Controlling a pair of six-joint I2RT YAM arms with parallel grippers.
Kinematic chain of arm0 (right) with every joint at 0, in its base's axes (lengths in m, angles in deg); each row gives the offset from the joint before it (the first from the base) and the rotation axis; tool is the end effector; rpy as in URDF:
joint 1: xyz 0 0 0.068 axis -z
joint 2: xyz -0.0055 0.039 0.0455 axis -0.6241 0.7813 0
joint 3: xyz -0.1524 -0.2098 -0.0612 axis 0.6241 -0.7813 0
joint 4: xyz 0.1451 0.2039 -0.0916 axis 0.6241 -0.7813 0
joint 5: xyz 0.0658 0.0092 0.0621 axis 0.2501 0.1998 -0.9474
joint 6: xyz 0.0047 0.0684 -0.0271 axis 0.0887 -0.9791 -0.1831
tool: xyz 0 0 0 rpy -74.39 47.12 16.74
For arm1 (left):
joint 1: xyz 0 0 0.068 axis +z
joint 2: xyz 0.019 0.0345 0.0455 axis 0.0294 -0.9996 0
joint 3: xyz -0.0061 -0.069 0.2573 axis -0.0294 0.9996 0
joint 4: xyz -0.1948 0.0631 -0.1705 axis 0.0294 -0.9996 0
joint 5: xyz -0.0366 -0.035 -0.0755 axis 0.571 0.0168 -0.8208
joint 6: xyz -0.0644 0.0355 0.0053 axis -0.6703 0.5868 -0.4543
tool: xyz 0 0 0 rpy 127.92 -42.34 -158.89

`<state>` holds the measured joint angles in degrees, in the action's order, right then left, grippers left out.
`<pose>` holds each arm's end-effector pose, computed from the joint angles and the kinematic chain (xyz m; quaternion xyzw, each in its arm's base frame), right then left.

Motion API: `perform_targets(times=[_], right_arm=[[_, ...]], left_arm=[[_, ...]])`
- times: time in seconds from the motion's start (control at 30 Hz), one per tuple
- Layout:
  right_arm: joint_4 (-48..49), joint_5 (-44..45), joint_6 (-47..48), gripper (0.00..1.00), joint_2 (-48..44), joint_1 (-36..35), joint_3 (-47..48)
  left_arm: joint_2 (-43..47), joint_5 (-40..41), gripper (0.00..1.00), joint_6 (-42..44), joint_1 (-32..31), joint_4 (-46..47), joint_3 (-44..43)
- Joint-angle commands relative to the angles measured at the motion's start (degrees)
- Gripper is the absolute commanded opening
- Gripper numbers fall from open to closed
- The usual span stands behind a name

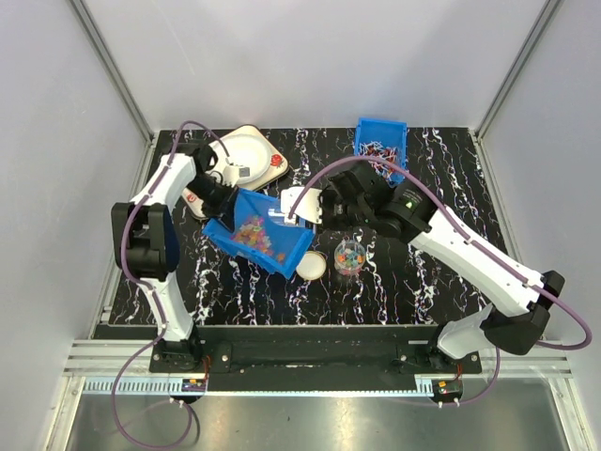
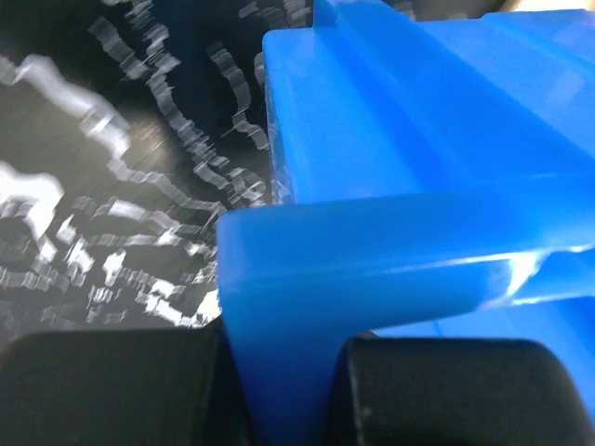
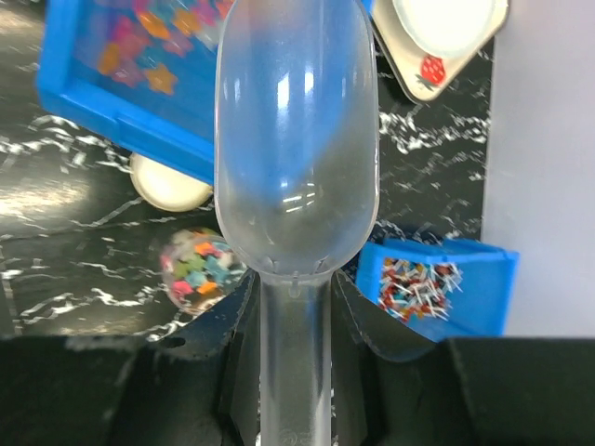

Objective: Pack the candies
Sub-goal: Scoop the fake candies from the storage box.

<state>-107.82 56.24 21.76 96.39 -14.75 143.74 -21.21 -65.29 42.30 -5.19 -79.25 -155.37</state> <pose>0.1911 0.2549 0.3933 -0.7040 0.5810 0.0099 0.4083 0.3591 -0.0509 0.2083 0.2326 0.9421 -0.2381 0.0415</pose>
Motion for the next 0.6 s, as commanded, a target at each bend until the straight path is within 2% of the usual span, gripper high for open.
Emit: perform_targets(times=[0.0, 0.07, 0.1, 0.13, 0.17, 0.27, 0.3, 0.33, 0.37, 0.4, 0.43, 0.5, 0.53, 0.57], right_arm=[[-2.0, -7.6, -4.0, 0.00, -1.2, -0.4, 3.9], [-1.5, -6.3, -3.9, 0.00, -0.4, -0.5, 4.3], [-1.2, -5.5, -3.9, 0.00, -0.2, -0.4, 4.3], [-0.7, -4.6, -3.7, 0.00, 0.2, -0.4, 3.8], [0.4, -2.2, -3.4, 0.00, 0.2, -0.6, 3.5], [1.7, -0.2, -2.7, 0.00, 0.1, -0.6, 1.6], [1.7, -0.2, -2.7, 0.00, 0.0, -0.6, 1.2], [2.1, -0.4, -2.8, 0.00, -0.2, -0.7, 0.5], [2.3, -0.2, -2.8, 0.00, -0.2, -0.8, 0.2], [2.4, -0.2, -2.8, 0.00, -0.1, -0.8, 0.3], [2.2, -0.1, -2.8, 0.00, 0.2, -0.9, 0.1], [2.4, 0.4, -2.5, 0.00, 0.4, -0.9, 0.3], [2.3, 0.3, -2.5, 0.00, 0.6, -1.1, 0.6], [2.2, 0.4, -2.5, 0.00, 0.8, -1.1, 0.7]], left_arm=[[1.3, -17.5, 0.00, 8.7, 0.2, -16.2, -3.3], [1.2, -16.8, 0.00, 8.5, -0.1, -15.0, -3.4], [1.4, -10.0, 0.00, 2.3, -0.4, -12.7, -2.4], [1.7, -5.8, 0.00, -2.1, -0.4, -6.4, -1.5], [2.1, -4.6, 0.00, -4.0, -0.4, -5.0, -0.7], [2.1, -8.1, 0.00, 2.1, -0.4, -8.1, -0.6], [2.4, -7.9, 0.00, 1.2, -1.0, -8.5, -1.1], [4.4, -0.2, 0.00, -1.2, -1.5, -4.3, -0.4], [5.3, 1.4, 0.00, -1.1, -1.8, -2.8, 0.4], [5.9, -5.8, 0.00, 2.0, -1.5, -3.5, 0.1], [5.7, -8.1, 0.00, 5.3, -1.4, -8.9, -0.8], [3.9, -4.5, 0.00, 3.5, -2.0, -9.1, -2.5], [3.8, -8.0, 0.00, 5.3, -1.8, -10.6, -2.7], [3.8, -7.9, 0.00, 4.5, -1.8, -10.3, -2.6]])
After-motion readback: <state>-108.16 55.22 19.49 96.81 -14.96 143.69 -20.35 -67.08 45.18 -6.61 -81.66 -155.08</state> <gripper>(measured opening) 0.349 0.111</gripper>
